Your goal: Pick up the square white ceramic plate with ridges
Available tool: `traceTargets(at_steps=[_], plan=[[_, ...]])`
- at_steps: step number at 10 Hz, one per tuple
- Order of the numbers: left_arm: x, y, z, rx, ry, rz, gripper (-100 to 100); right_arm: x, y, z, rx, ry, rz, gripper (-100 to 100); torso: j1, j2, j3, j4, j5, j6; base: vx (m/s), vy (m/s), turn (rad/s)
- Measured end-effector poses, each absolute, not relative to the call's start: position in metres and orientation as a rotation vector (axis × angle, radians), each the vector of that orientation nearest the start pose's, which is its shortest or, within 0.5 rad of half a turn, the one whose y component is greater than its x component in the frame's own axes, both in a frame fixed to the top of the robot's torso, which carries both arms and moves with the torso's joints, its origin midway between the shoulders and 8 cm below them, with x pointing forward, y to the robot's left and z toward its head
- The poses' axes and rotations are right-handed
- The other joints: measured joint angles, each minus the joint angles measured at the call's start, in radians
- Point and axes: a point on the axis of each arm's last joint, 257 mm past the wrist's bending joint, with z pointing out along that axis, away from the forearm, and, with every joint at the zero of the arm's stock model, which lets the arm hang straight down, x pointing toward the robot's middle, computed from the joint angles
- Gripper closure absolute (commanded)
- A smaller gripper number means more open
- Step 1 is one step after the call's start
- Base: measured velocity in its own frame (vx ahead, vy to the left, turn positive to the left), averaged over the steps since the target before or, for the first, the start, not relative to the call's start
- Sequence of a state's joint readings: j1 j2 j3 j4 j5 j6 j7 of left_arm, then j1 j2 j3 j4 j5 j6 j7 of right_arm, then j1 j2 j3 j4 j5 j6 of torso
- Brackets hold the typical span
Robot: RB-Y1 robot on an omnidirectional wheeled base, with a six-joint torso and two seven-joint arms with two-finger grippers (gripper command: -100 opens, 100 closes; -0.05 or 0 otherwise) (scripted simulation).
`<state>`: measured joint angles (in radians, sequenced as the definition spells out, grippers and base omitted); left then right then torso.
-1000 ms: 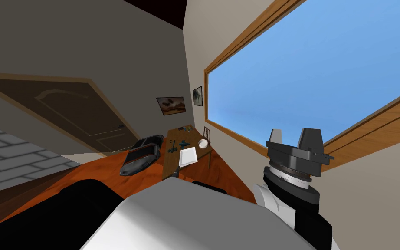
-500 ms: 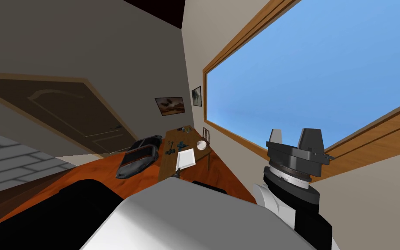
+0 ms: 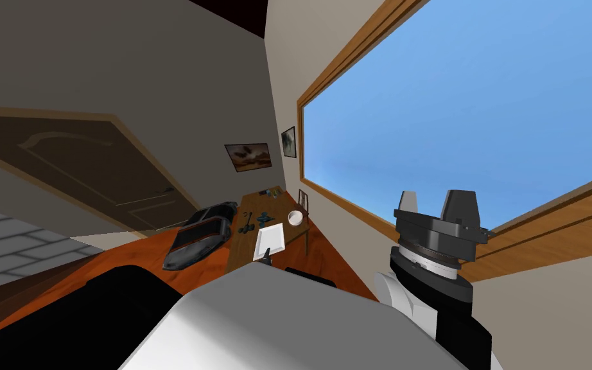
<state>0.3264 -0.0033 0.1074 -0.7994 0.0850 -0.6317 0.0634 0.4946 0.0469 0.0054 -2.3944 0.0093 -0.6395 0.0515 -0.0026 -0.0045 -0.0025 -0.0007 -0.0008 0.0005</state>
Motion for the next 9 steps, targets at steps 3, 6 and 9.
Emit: traceTargets(at_steps=[3, 6, 9], plan=[[0.258, 0.316, -0.542, -1.735, 1.212, -0.835, -100, 0.289, -0.271, 0.097, 0.459, 0.407, 1.297, 0, 0.004, 0.003, 0.002, 0.001, 0.001, 0.000, 0.028, 0.018, 0.007], [0.255, 0.310, -0.547, -1.734, 1.213, -0.837, -100, 0.289, -0.271, 0.097, 0.459, 0.407, 1.297, 0, 0.004, 0.001, 0.000, 0.000, 0.001, 0.000, 0.064, 0.035, 0.009], [0.254, 0.307, -0.548, -1.732, 1.213, -0.839, 100, 0.289, -0.271, 0.097, 0.459, 0.407, 1.297, 0, 0.003, 0.003, 0.002, 0.001, 0.000, 0.000, 0.010, 0.004, 0.001]])
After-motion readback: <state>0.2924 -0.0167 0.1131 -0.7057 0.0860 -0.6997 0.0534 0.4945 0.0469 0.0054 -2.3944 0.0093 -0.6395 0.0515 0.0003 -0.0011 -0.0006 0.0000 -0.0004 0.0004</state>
